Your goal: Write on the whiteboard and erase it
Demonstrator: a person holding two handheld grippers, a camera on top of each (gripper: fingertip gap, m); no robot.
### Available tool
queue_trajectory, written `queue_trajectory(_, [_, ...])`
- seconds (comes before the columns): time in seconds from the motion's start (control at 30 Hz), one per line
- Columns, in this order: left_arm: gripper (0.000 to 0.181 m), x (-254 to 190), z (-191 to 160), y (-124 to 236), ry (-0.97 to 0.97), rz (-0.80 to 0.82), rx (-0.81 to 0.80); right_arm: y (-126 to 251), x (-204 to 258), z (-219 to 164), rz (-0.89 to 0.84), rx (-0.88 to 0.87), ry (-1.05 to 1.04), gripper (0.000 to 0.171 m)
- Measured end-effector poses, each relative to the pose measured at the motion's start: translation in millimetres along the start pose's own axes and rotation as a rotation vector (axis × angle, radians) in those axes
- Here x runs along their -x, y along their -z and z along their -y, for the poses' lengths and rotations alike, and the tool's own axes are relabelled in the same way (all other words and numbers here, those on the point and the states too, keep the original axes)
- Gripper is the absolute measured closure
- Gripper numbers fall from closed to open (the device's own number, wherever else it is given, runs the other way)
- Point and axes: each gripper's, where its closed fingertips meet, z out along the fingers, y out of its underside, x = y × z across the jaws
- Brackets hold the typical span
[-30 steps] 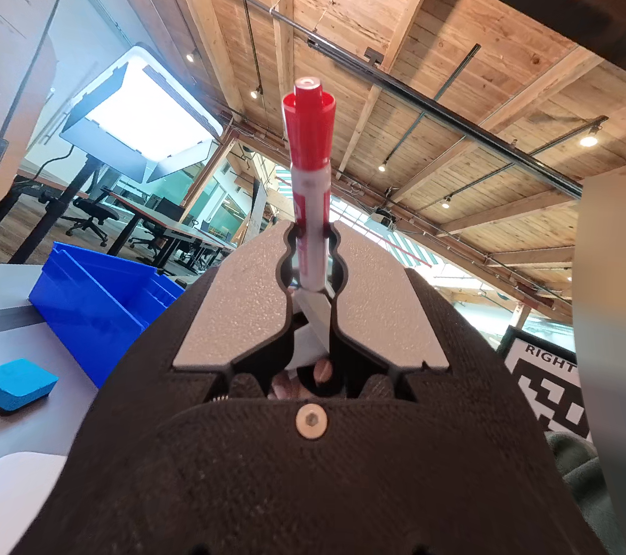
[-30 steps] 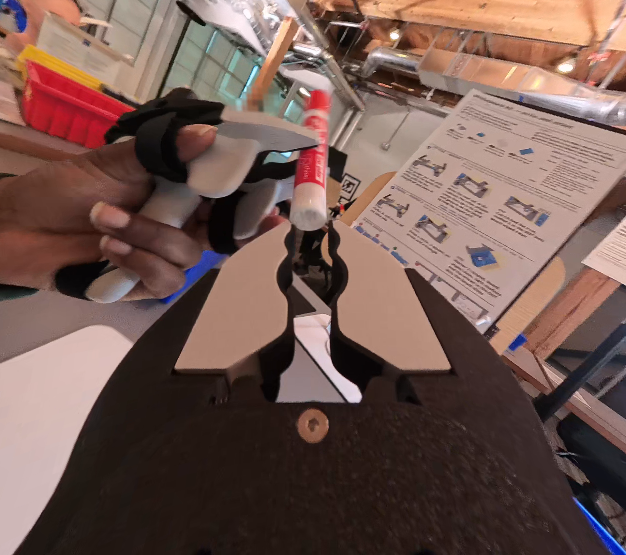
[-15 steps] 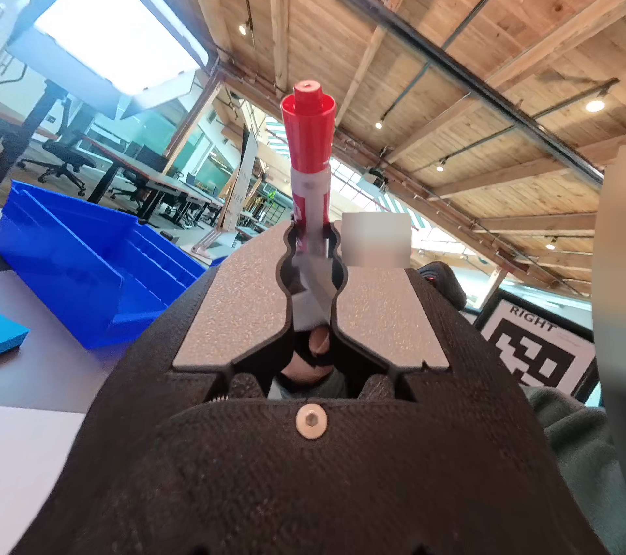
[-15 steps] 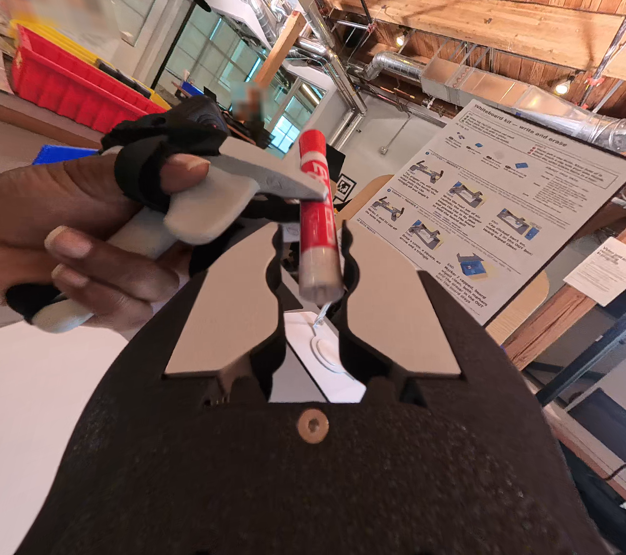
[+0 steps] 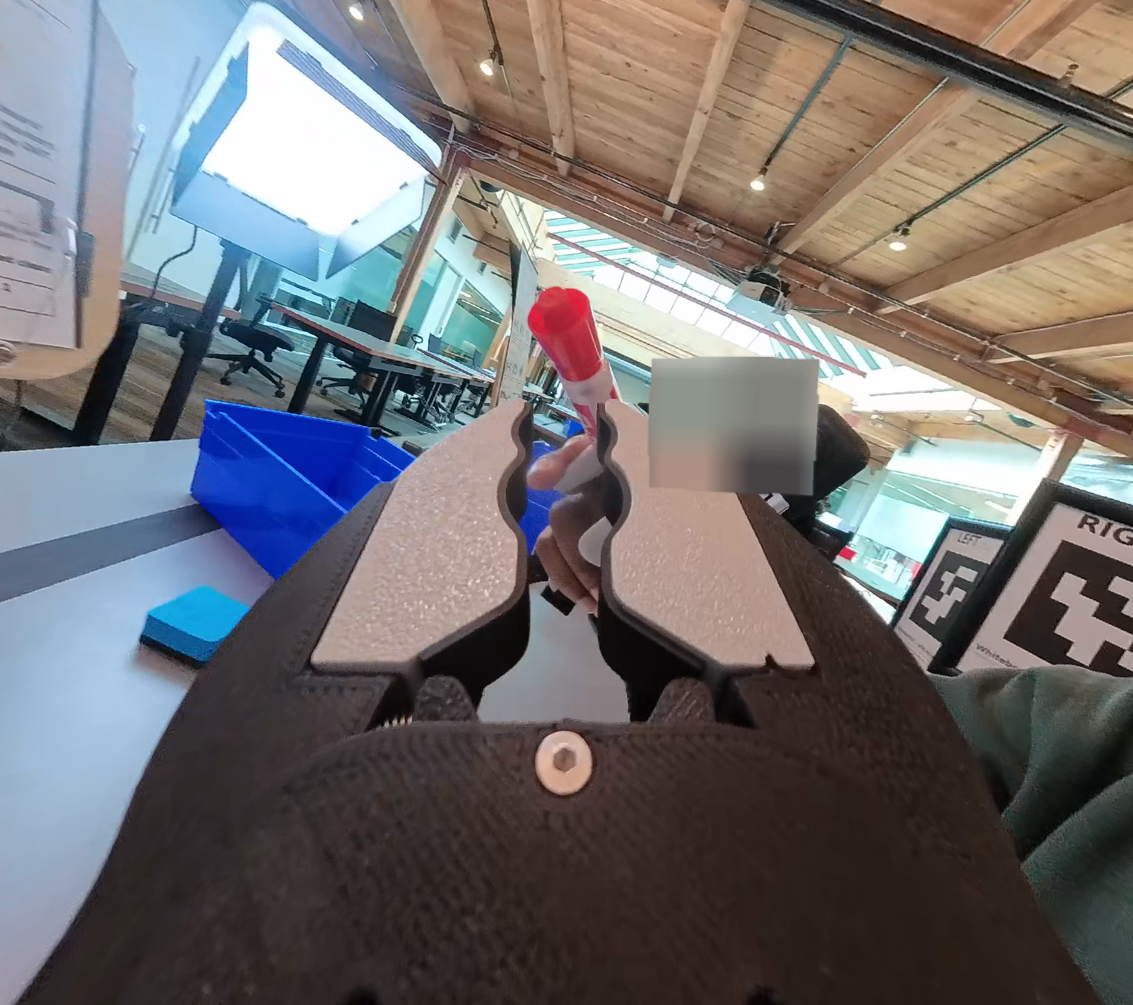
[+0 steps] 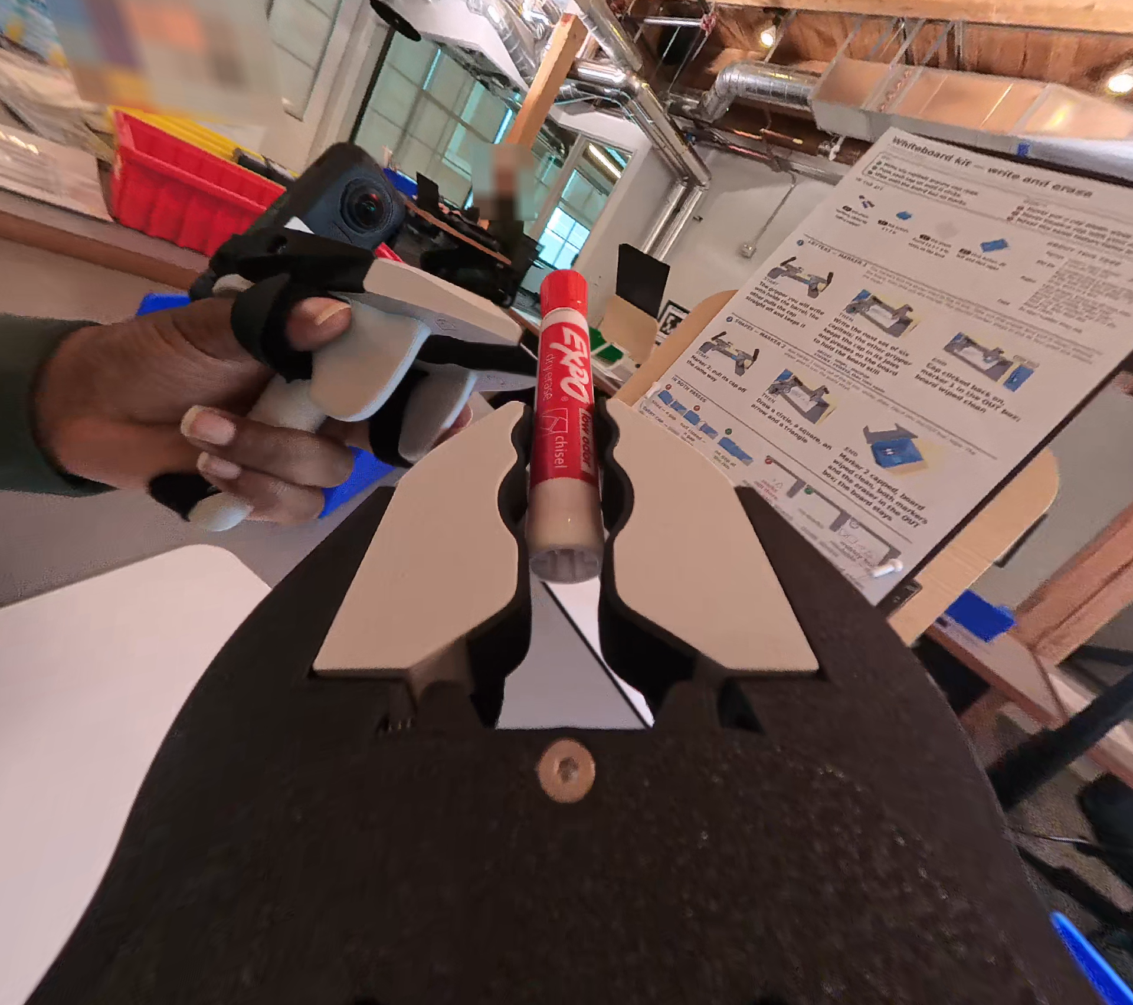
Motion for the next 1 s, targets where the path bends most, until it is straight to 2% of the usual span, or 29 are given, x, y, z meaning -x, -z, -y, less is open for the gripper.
queue_trajectory(0.17, [0.157,6,9,7,-0.023,0.005,-0.002,0,1,-5,0.053,-0.007,-0.076,0.151])
queue_trajectory(0.37, [0.154,-3,3,8,-0.104,-0.056,0.088,1,17,-11,0.213,0.022,-0.136,0.151])
queue_trajectory(0.6, [0.159,-10,-26,17,-0.313,-0.106,0.363,13,29,-20,0.383,0.094,-0.144,0.151])
queue_trajectory(0.8, [0.161,7,-70,38,-0.696,-0.037,0.722,32,39,-34,0.553,0.220,-0.180,0.151])
queue_trajectory(0.9, [0.160,12,-79,40,-0.803,-0.002,0.795,37,42,-40,0.591,0.259,-0.191,0.151])
queue_trajectory(1.0, [0.154,11,-81,37,-0.813,-0.006,0.785,41,42,-44,0.608,0.284,-0.203,0.151])
